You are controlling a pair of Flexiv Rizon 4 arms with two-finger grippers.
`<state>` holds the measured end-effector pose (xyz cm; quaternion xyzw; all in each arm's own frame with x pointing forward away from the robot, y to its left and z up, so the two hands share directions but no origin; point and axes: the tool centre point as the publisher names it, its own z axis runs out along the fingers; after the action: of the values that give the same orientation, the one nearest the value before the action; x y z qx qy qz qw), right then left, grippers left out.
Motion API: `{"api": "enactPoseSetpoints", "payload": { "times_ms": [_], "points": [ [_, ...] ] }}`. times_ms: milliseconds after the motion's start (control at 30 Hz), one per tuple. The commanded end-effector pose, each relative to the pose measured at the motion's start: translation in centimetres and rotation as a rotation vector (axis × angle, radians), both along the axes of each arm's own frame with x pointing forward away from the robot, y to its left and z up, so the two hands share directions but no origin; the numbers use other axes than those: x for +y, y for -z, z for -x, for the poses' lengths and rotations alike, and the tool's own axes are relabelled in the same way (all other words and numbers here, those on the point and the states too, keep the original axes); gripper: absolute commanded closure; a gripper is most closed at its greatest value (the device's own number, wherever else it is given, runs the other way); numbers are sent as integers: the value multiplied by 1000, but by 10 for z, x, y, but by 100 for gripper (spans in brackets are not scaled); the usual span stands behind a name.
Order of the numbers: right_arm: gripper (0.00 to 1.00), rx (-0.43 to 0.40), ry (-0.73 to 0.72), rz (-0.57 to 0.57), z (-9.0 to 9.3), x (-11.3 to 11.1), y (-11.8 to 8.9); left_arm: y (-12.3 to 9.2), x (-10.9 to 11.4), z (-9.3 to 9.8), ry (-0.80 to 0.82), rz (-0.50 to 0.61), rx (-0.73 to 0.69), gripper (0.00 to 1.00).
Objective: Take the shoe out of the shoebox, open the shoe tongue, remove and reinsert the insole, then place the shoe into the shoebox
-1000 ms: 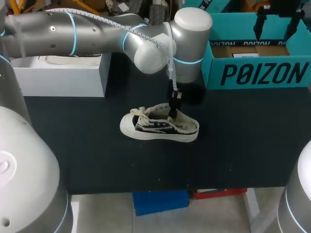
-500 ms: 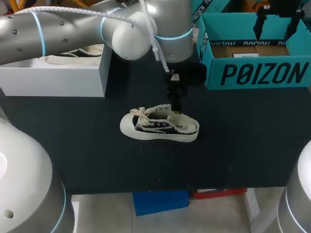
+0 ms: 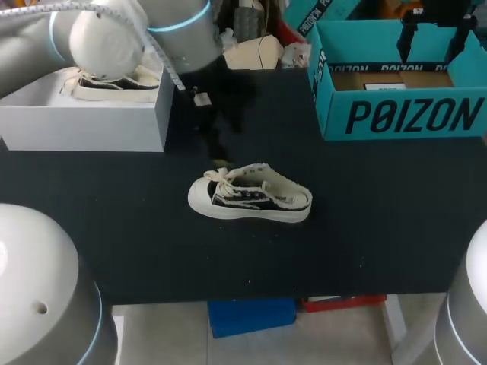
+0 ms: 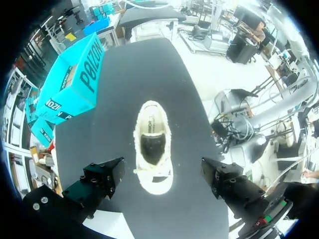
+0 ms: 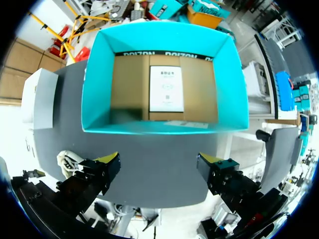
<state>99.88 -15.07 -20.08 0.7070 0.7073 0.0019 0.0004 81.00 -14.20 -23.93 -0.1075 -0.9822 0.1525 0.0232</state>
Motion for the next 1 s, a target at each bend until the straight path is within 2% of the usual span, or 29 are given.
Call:
{"api": "enactPoseSetpoints", "payload": {
  "times_ms": [33, 167, 267, 733, 800, 867, 900, 933, 1000],
  "points": [
    [0, 1, 0, 1, 0, 0, 0, 7, 55, 11, -34, 336, -67, 0],
    [0, 1, 0, 1, 0, 0, 0, 11, 70, 9, -49, 360, -59, 0],
    [0, 1, 0, 1, 0, 0, 0, 10, 75, 11, -28, 462, -43, 0],
    [0, 1, 0, 1, 0, 0, 0, 11, 78, 11, -15, 455, -37, 0],
    [0, -32, -186, 25, -27, 35, -19, 11, 78, 11, -15, 455, -37, 0],
    [0, -71, -421, 18, -33, 86, -32, 11, 78, 11, -15, 455, -37, 0],
    [0, -77, -553, 8, -28, 112, -36, 11, 78, 11, -15, 455, -37, 0],
    [0, -78, -709, 6, -14, 139, -41, 11, 78, 11, -15, 455, -37, 0],
    [0, -85, -906, -3, 19, 176, -48, 11, 78, 11, -15, 455, -37, 0]
  ]
}}
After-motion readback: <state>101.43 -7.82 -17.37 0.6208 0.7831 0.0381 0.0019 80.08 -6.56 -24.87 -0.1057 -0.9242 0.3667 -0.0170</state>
